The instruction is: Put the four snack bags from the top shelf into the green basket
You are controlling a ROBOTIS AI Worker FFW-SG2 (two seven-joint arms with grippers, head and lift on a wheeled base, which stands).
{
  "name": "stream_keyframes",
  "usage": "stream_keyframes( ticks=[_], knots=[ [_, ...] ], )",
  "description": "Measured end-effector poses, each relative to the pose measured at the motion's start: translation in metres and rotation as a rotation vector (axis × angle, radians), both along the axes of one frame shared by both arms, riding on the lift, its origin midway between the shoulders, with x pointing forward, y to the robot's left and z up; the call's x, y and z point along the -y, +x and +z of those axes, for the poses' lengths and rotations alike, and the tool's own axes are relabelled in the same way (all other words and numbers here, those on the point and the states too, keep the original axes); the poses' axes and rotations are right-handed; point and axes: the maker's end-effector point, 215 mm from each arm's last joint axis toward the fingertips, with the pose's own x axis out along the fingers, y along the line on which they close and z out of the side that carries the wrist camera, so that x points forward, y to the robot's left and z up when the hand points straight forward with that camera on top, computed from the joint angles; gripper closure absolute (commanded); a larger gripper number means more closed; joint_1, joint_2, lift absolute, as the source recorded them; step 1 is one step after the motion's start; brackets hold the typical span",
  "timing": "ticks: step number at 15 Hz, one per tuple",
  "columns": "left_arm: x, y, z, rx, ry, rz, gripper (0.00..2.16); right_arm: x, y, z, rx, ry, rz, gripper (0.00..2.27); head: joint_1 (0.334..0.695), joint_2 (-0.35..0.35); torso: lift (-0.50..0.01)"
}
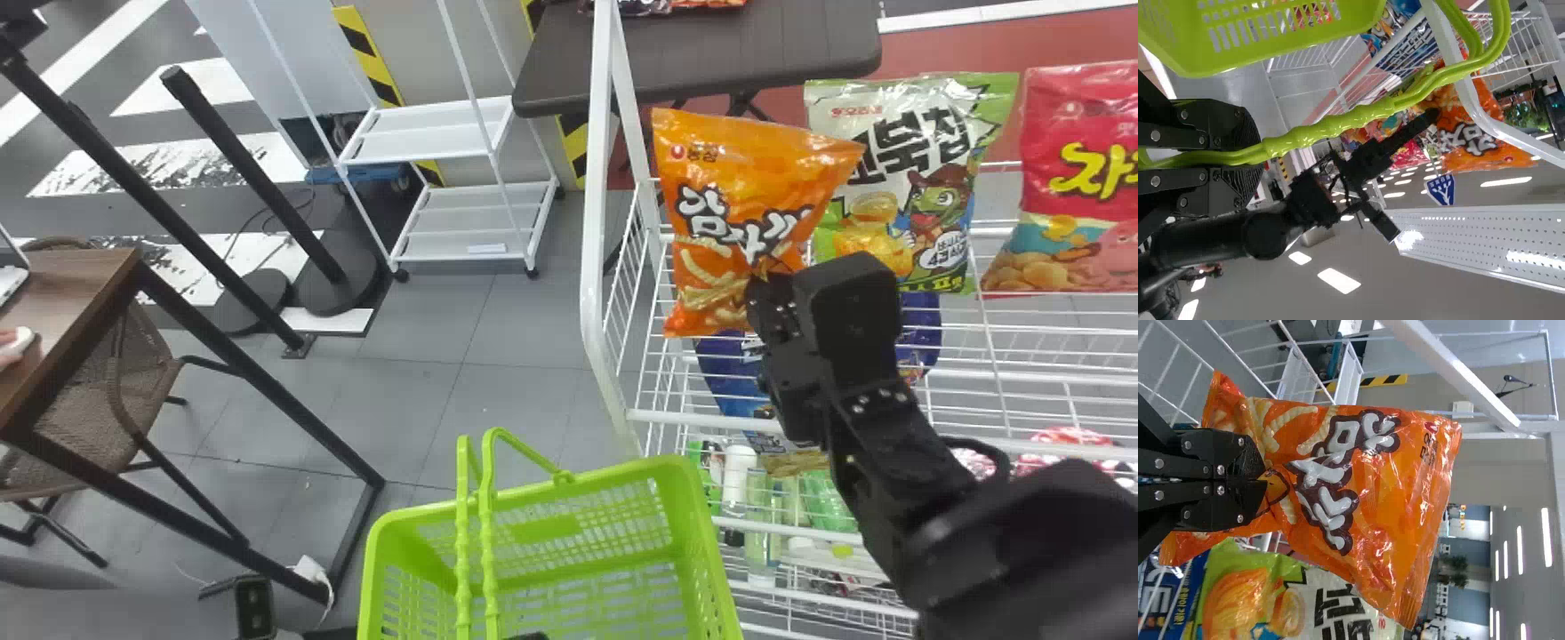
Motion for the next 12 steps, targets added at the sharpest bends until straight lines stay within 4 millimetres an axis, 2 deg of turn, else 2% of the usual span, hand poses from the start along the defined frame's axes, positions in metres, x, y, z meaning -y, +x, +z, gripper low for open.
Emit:
stream_keyframes(
  ticks=[3,7,9,12],
  knots=[
    [-0.001,0.01,0.005,0.002,-0.01,0.004,2.15,0.023,-0.039,0.004,-0.08,-0.005,-0.019,2.25,0.695,0.35,-0.001],
    [-0.001,0.019,0.007,-0.002,-0.013,0.004,2.15,0.04,-0.092,-0.018,-0.219,-0.056,0.016,2.25,0.695,0.35,-0.001],
    [0.001,0.021,0.007,0.001,-0.011,0.0,2.15,0.037,-0.117,-0.02,-0.255,-0.061,0.057,2.25,0.695,0.35,-0.001],
    [0.003,0.023,0.005,-0.001,-0.006,-0.006,2.15,0.017,-0.15,-0.013,-0.287,-0.051,0.136,2.25,0.695,0.35,-0.001]
  ],
)
